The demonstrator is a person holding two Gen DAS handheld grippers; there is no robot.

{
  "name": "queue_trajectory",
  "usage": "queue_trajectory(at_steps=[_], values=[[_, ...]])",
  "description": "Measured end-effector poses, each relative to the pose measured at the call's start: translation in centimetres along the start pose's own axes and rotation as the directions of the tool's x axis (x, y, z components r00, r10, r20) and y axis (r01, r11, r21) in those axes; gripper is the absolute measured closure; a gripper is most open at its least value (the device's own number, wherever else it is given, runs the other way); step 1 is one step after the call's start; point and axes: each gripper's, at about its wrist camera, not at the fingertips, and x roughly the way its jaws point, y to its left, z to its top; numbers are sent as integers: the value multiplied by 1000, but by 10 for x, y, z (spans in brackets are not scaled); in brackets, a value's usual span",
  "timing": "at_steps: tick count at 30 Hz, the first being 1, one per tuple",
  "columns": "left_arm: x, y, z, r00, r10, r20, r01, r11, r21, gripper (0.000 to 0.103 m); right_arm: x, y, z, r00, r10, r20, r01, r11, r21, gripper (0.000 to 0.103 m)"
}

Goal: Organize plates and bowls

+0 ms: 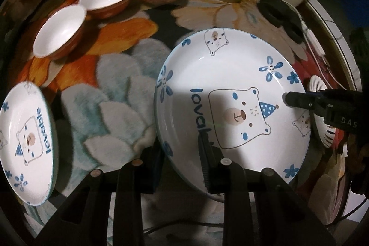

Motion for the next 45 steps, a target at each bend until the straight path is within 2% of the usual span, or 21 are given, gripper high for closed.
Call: queue_trajectory(at_steps=[19,32,45], values=[[8,-93,18,997,-77,7,75,986,148,74,-53,-83,-43,998,-56,42,46,977,206,91],[18,-178,30,992,-123,1,117,946,301,74,-83,-145,-93,994,-96,54,70,927,367,91],[39,-243,28,989,-143,-46,150,919,365,74,-104,-195,-131,989,-135,52,96,879,468,91]])
